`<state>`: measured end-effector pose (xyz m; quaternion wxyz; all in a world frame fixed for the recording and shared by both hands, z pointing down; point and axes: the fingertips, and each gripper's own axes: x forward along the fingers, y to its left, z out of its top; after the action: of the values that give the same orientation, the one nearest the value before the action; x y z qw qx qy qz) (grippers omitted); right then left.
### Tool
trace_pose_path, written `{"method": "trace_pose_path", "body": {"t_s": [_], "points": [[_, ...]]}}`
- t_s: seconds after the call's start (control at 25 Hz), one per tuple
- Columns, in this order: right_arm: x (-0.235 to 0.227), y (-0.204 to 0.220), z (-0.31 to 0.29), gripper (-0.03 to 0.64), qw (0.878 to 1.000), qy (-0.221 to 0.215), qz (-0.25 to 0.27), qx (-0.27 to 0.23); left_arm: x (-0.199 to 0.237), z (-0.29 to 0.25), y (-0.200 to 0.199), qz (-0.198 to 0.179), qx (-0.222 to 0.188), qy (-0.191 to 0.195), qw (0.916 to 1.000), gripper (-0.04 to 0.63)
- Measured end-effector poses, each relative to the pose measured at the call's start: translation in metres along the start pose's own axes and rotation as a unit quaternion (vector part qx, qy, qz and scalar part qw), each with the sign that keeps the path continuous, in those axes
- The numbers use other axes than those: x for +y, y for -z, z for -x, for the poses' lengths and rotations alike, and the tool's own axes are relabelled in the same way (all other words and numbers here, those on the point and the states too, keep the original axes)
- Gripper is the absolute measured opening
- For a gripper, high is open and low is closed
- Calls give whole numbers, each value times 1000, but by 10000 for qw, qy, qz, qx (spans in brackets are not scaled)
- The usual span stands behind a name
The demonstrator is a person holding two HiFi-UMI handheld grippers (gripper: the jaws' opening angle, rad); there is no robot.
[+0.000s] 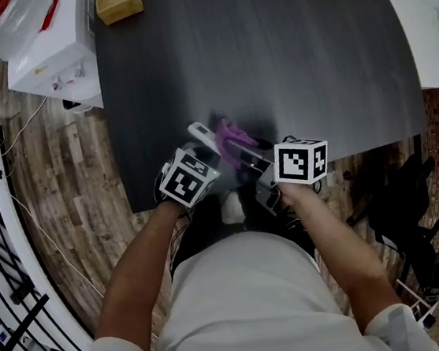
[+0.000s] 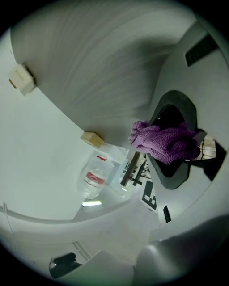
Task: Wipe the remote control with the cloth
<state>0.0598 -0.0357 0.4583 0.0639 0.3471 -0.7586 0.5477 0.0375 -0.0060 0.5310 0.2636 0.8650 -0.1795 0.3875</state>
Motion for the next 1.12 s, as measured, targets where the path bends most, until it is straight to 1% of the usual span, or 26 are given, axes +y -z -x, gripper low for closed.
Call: {"method": "trace_pose_path", "body": {"t_s": [0.12, 0.24, 0.32, 0.44, 0.52, 0.56, 0.64, 0.8, 0.96, 1.04, 1.12], "points": [[5, 13, -6, 130, 9984, 119, 468, 307, 3, 8, 8, -258, 143, -108, 9995, 5], [1, 26, -14, 130, 9959, 250, 636, 594, 9, 20, 23, -348, 304, -208, 9987, 5], [2, 33, -19, 130, 9951, 242, 652, 700, 16, 29, 31, -262, 299, -284, 9988, 5], [4, 35, -25, 130, 9948, 260, 666, 731, 29, 43, 36, 163, 36, -436, 9989, 5], [4, 34, -27, 130, 9958, 272, 541, 690, 36, 44, 35, 403, -141, -485, 9979, 5], [4, 34, -27, 130, 9964, 270, 444, 669, 39, 43, 34, 436, -162, -512, 9976, 5], [4, 35, -29, 130, 9969, 294, 346, 648, 46, 39, 31, 411, -101, -545, 9976, 5], [4, 33, -31, 130, 9961, 420, 427, 646, 56, 34, 21, 259, -111, -474, 9985, 5], [4, 31, -33, 130, 9952, 499, 478, 690, 60, 34, 17, 211, -89, -452, 9987, 5], [3, 30, -33, 130, 9952, 540, 437, 688, 59, 34, 16, 196, -64, -392, 9990, 5], [3, 27, -34, 130, 9956, 586, 383, 622, 62, 32, 13, 93, -2, -345, 9994, 5]]}}
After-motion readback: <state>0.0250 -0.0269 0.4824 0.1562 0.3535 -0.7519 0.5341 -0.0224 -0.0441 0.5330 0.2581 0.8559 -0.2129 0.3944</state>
